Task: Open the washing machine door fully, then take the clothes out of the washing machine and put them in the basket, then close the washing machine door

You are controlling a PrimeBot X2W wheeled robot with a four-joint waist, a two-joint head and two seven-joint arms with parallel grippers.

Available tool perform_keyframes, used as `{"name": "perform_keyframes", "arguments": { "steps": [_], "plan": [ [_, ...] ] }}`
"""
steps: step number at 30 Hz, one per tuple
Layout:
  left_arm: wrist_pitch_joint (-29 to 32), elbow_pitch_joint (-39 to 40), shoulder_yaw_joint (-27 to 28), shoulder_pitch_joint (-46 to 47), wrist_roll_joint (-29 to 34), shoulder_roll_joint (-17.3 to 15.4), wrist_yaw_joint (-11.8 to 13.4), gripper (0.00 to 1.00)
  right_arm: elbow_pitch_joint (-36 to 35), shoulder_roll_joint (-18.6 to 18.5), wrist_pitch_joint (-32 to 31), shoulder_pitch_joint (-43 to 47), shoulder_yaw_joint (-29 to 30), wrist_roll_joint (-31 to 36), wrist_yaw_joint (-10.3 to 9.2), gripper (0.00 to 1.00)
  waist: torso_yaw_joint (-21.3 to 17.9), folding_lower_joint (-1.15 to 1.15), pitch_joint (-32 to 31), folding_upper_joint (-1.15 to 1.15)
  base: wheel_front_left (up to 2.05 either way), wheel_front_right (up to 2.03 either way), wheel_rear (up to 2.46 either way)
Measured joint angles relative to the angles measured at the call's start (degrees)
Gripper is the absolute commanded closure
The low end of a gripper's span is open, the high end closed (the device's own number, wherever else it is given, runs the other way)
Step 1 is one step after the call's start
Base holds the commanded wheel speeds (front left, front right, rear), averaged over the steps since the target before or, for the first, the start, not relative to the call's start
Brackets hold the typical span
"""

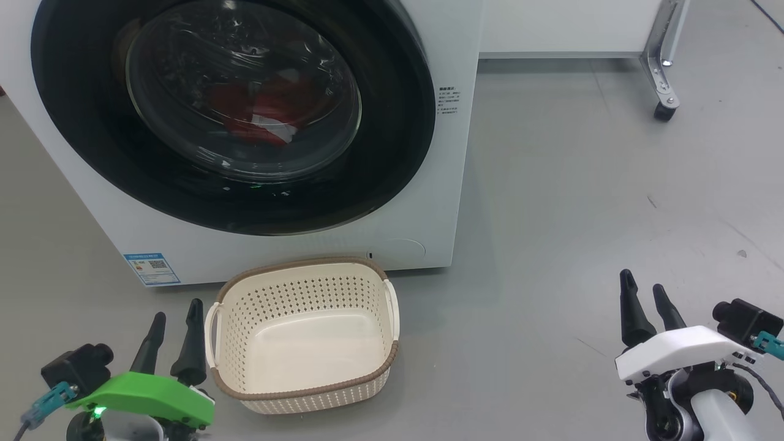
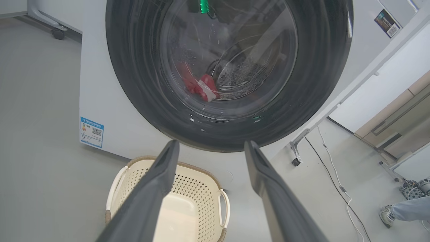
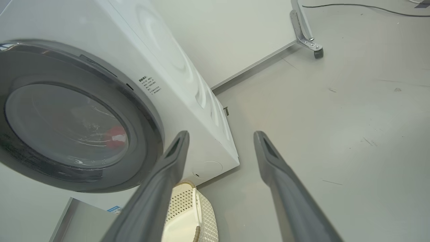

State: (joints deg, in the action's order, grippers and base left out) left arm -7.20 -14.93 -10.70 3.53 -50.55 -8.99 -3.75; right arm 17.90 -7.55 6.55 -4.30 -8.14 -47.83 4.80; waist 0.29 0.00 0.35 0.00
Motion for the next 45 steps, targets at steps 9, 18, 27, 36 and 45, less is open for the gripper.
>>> {"name": "perform_keyframes", "arguments": {
  "steps": [9, 18, 27, 36, 45],
  "plan": [
    [-1.53, -0.65, -1.54, 0.22, 6.73, -0.33, 0.53, 0.0, 0.26, -0.21, 1.89, -0.87, -1.79, 7.25, -0.38, 0.0, 0.03, 0.0, -0.16, 0.0, 0.0, 0.0, 0.0],
    [-3.04, -1.46, -2.64, 0.85, 12.46, -0.66, 1.02, 0.0, 1.05, -0.52, 3.45, -1.43, -3.56, 13.85, -0.37, 0.0, 0.12, 0.0, -0.21, 0.0, 0.0, 0.0, 0.0],
    [-4.72, -2.91, -2.93, 2.21, 17.97, -0.7, 2.02, 0.0, 2.04, -0.67, 5.06, -2.36, -4.92, 20.24, -0.34, 0.0, 0.27, 0.0, -0.22, 0.0, 0.0, 0.0, 0.0],
    [-6.06, -3.47, -3.35, 2.84, 22.61, -0.68, 2.23, 0.0, 2.83, -0.65, 6.8, -2.86, -5.14, 26.17, -0.34, 0.0, 0.38, 0.0, -0.2, 0.0, 0.0, 0.0, 0.0],
    [-7.09, -4.85, -3.16, 3.7, 24.96, -0.33, 2.37, 0.0, 3.04, 0.26, 7.47, -3.31, -4.53, 29.31, -0.34, 0.0, 0.33, 0.0, -0.15, 0.0, 0.0, 0.0, 0.0]
  ]
}}
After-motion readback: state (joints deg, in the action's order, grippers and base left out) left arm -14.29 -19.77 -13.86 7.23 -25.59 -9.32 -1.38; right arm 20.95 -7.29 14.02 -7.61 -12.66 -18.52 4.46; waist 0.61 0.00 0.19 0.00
